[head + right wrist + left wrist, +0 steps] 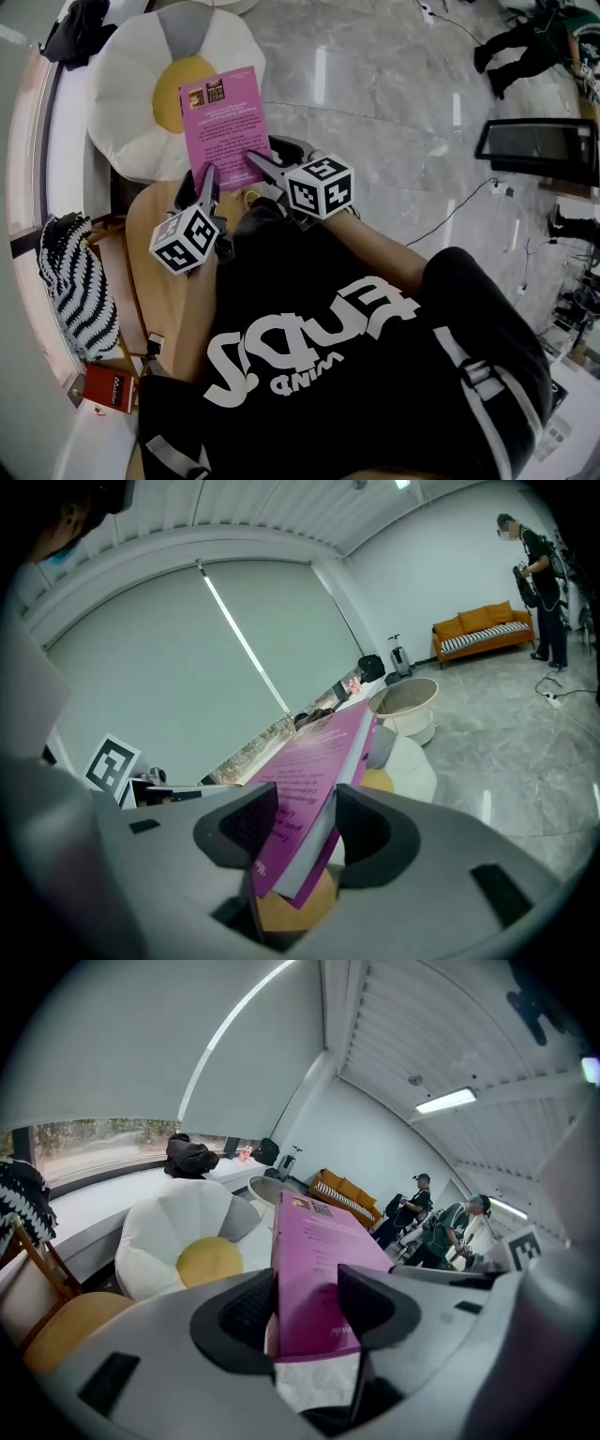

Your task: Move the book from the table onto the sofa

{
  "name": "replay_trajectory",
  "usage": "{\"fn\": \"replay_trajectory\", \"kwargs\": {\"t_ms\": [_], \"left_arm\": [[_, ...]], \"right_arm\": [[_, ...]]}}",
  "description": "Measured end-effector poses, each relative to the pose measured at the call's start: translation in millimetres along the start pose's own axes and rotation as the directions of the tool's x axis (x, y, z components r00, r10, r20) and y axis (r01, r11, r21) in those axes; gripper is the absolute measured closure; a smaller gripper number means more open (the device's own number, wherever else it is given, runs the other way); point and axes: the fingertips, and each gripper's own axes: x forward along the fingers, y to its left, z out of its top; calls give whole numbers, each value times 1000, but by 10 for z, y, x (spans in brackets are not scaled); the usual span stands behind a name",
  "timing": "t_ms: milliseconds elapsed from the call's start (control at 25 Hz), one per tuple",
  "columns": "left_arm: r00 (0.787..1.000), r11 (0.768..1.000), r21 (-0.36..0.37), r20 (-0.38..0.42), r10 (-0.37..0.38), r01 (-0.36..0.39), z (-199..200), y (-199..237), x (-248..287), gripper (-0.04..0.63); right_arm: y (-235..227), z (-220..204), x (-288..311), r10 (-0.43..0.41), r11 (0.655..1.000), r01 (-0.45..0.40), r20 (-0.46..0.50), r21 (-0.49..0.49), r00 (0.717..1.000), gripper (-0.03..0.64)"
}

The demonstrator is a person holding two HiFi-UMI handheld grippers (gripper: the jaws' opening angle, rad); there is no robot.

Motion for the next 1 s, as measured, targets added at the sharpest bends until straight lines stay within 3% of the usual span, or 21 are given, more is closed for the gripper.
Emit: {"fn": "replay_trajectory", "kwargs": {"t_ms": [640, 1000], "left_arm": [[1000, 999, -32, 26, 17, -16, 471, 181, 470, 373], [995, 994, -77, 56, 85, -80, 870, 432, 891, 373]], "right_arm": [[-249, 476, 518, 22, 1000, -23, -28, -20, 999, 426], [-466, 887, 1101, 90, 994, -94, -74, -55, 993, 426]]}}
